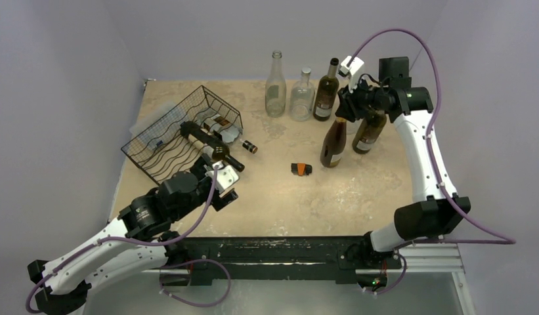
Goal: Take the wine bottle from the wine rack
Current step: Place the wine bottle at the center of the board.
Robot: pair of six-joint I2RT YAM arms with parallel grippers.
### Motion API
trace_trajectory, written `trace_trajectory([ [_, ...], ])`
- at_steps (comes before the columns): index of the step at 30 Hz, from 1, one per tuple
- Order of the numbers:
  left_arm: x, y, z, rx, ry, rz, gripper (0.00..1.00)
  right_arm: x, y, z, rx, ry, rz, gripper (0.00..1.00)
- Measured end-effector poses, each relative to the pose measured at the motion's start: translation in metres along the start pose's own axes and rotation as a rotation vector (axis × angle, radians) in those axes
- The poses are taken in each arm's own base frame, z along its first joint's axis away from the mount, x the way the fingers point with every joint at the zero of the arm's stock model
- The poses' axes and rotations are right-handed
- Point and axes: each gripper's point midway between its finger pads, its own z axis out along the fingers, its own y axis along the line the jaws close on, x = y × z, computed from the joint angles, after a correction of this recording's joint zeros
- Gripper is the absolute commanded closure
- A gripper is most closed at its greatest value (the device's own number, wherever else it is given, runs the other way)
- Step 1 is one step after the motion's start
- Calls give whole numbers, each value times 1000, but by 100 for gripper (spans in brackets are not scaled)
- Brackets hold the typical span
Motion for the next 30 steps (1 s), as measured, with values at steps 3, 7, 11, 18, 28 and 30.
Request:
trace_trajectory([
  [3, 0, 0, 0, 0, 1, 6, 12, -6, -9, 8, 5, -10, 6, 100],
  [7, 0, 1, 0, -3, 2, 13, 12, -15, -21, 20, 15, -24, 17, 100],
  [11, 0, 1, 0, -5, 3, 14, 12, -22, -32, 30, 25, -39, 28, 100],
  [18, 2, 2, 1, -8, 11, 16, 12, -33, -52, 46, 58, -57, 42, 100],
  [28, 2, 2, 2, -11, 15, 17, 12, -41, -72, 59, 100, -75, 51, 94],
  [30, 2, 2, 2, -12, 15, 17, 12, -43, -75, 62, 105, -81, 50, 87],
])
